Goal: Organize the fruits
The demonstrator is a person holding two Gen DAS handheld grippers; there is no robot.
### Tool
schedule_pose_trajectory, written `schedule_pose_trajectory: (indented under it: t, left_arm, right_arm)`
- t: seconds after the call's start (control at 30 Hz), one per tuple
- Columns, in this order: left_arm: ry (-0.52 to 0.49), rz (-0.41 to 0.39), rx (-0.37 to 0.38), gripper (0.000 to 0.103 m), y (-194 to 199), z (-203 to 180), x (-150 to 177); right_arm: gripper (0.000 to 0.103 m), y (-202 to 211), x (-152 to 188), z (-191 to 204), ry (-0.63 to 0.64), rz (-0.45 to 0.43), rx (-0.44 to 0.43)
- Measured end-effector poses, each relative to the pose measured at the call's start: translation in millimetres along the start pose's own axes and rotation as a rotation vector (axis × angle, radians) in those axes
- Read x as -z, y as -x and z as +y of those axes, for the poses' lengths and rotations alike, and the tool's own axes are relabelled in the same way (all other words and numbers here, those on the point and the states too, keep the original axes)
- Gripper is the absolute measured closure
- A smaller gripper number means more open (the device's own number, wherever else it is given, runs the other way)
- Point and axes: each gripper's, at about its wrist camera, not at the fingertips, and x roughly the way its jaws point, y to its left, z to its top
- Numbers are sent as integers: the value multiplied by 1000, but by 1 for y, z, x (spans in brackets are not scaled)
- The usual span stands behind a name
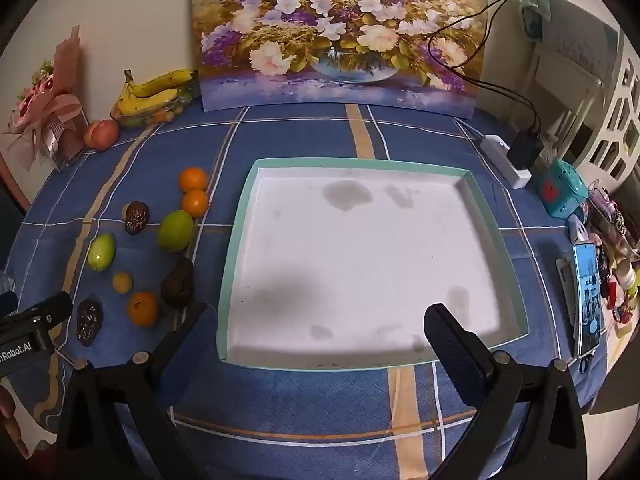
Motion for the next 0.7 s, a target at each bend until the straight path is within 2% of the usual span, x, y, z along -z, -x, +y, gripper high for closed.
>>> schedule_pose_trajectory:
  t: [0.27, 0.7]
  left_arm:
    - [2, -16, -7, 0, -2, -2, 6]
    - [-18, 5, -9, 0, 0, -5, 1]
  right_arm:
    - [0, -1, 0, 0, 0, 5, 15]
    - [0, -3, 1, 0, 8, 8, 22]
